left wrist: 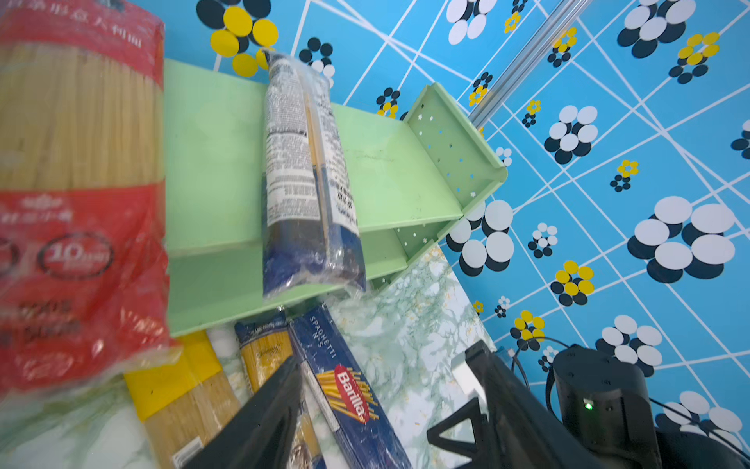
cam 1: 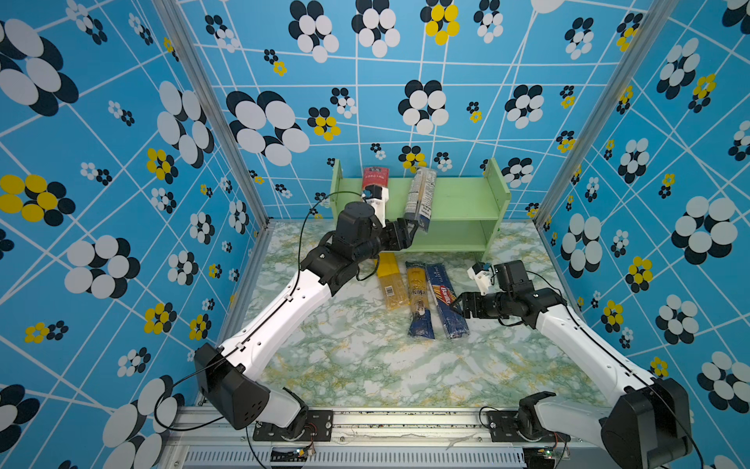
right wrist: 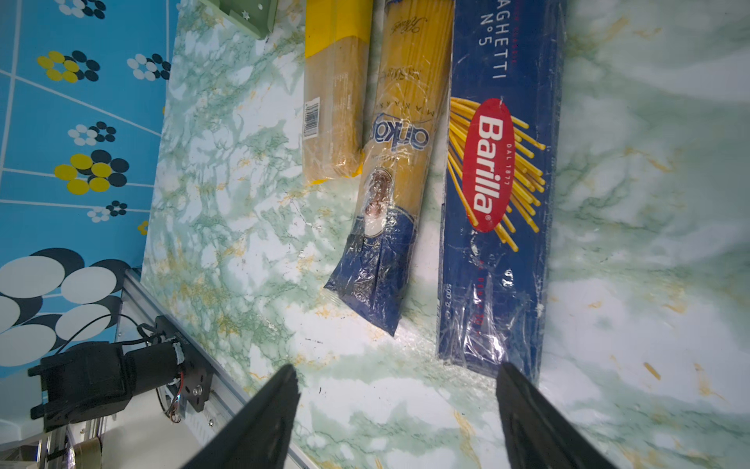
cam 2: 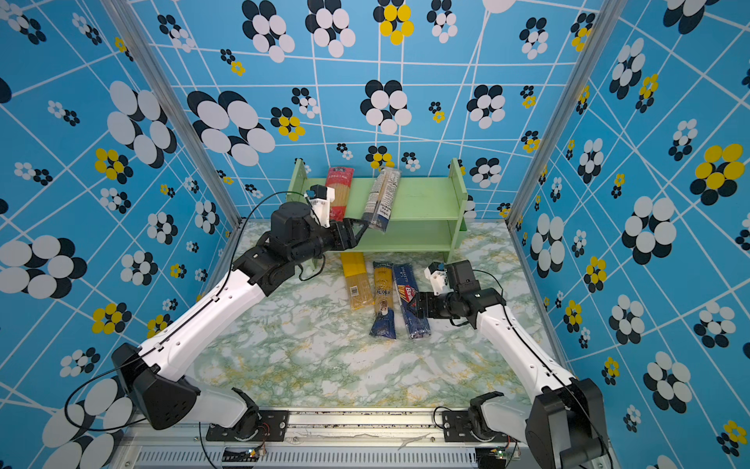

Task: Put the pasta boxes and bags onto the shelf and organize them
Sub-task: 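Set the bag upright on the upper tier beside the red bag and release, then withdraw the left gripper while the right gripper reaches to the Ankara bag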

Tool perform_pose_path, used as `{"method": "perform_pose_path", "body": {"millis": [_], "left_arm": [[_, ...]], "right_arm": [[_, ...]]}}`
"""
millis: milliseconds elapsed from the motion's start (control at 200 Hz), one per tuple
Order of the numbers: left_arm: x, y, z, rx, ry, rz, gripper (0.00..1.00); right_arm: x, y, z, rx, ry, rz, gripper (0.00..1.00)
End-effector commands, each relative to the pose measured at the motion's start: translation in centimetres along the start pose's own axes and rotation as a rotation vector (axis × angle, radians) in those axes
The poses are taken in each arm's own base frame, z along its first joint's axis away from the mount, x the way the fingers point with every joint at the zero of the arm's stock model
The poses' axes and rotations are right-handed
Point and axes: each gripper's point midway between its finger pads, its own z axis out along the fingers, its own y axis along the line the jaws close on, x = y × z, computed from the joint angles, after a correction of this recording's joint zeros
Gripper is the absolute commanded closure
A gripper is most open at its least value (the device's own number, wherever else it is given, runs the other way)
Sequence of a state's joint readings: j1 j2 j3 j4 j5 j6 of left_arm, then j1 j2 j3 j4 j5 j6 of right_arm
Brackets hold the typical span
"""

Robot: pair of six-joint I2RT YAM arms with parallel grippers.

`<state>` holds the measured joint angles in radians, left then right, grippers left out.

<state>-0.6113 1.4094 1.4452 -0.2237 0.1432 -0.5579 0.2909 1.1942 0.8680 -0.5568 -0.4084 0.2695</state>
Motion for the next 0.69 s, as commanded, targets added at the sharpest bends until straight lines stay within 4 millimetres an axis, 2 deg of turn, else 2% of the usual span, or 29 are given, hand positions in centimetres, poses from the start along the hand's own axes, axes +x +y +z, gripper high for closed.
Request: {"method": "perform_pose_path", "body": {"millis": [0,160,345,520,690], "left_arm": [[3.0,0.6,-1.6,0.017,0.042,-0.013,0.27],[7.4,2.8,-4.0,-0.017,0.102,-0.057,0.26],[11.9,5.4,-6.5,-0.064,0.160,-0.101,0.26],[15.0,7.6,-8.1,-0.112,0.175,-0.148,0.25],[17.1,8.9,-8.9,-0.142,0.208,-0.167,0.23]], "right_arm": [[-0.2,0.0,-0.3,0.027,-0.071,0.034,0.21],[0.8,0.7,0.3,0.056,-0.083,0.030,0.20],[1.8,1.9,2.3,0.065,-0.078,0.034,0.20],[2.5,2.7,4.4,0.098,-0.061,0.036,0.20],[3.1,2.9,5.8,0.154,-0.030,0.015,0.19]]}}
